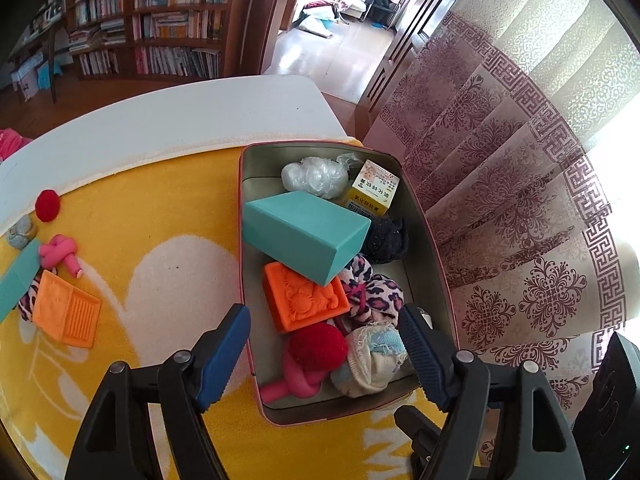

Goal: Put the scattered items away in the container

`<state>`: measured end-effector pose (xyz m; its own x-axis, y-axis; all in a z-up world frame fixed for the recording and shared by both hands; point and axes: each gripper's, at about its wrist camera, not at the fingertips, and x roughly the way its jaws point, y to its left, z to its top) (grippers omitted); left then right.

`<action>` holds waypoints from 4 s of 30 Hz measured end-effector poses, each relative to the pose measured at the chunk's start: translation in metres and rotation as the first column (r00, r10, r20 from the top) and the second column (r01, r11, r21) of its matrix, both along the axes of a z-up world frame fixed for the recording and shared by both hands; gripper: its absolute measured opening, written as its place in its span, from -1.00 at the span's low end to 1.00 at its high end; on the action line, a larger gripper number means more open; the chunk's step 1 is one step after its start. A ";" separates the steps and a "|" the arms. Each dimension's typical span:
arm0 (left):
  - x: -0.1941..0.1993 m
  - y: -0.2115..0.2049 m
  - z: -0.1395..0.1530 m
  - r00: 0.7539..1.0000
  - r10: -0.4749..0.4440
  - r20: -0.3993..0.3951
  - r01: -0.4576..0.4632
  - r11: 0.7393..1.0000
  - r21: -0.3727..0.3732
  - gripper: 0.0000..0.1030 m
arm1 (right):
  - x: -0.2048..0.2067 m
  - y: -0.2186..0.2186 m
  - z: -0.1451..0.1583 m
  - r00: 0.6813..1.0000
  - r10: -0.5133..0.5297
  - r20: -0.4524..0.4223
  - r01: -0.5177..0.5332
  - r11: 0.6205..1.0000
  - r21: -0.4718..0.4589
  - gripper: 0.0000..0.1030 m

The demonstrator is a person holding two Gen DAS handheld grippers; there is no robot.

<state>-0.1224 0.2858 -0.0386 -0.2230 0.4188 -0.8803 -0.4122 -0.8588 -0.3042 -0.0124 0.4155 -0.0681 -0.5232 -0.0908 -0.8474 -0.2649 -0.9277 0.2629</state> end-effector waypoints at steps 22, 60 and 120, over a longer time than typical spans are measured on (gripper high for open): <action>-0.007 -0.135 -0.006 0.979 0.203 0.029 -0.202 0.979 -0.038 0.60 | -0.035 -0.085 0.008 0.993 0.119 -0.007 -0.119 0.993 -0.005 0.35; -0.086 -0.299 -0.040 0.902 0.418 0.107 -0.416 0.909 -0.040 0.62 | -0.065 -0.178 -0.017 0.995 0.068 0.079 -0.066 0.998 -0.023 0.35; -0.129 -0.356 -0.101 0.868 0.469 0.161 -0.466 0.883 -0.058 0.90 | -0.110 -0.218 -0.025 0.990 0.094 0.106 -0.095 0.995 0.001 0.35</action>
